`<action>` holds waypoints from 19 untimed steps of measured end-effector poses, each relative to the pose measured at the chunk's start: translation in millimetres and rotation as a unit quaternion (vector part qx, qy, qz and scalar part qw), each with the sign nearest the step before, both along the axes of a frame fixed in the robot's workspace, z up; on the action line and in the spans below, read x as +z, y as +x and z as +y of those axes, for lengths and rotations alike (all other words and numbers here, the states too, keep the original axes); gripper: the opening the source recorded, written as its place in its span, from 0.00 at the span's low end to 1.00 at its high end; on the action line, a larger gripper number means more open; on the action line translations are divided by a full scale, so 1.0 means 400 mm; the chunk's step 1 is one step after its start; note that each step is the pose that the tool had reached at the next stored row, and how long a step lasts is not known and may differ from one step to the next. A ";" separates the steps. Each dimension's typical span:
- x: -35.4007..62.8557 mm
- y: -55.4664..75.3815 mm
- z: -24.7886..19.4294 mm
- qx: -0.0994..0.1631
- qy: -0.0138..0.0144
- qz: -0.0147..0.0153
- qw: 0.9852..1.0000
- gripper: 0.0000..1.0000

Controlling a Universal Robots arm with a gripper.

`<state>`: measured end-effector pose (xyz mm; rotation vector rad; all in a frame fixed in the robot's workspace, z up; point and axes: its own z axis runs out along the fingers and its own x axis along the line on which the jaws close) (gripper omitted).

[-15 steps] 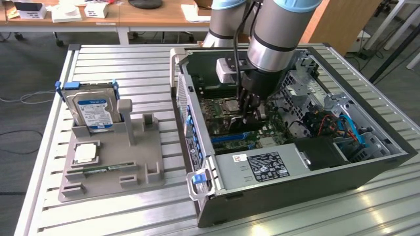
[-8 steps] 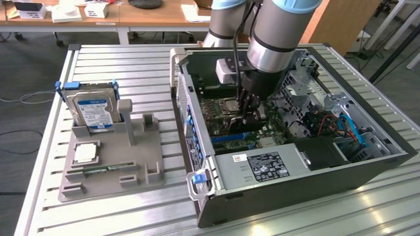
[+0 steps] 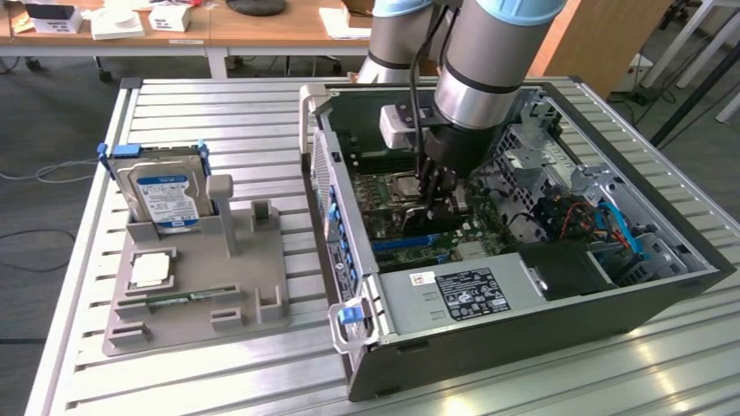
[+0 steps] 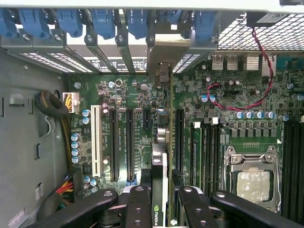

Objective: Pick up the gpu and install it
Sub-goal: 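Insert the gpu into the slot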

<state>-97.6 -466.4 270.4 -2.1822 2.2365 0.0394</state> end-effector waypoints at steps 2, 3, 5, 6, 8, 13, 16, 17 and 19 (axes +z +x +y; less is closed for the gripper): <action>0.000 0.000 0.000 0.000 0.000 0.000 1.000 0.27; -0.001 0.000 0.000 0.000 0.000 0.000 1.000 0.27; -0.002 -0.001 0.000 0.000 0.000 0.000 1.000 0.27; -0.002 -0.001 0.000 0.000 0.000 0.000 1.000 0.27; -0.005 -0.001 0.000 0.000 0.000 0.000 1.000 0.27; -0.010 -0.001 0.000 0.000 0.000 0.000 1.000 0.27; -0.011 -0.001 0.000 0.000 0.000 0.000 1.000 0.27; -0.012 -0.001 0.000 0.000 0.000 0.000 1.000 0.27; -0.013 -0.002 0.000 0.000 0.000 0.000 1.000 0.27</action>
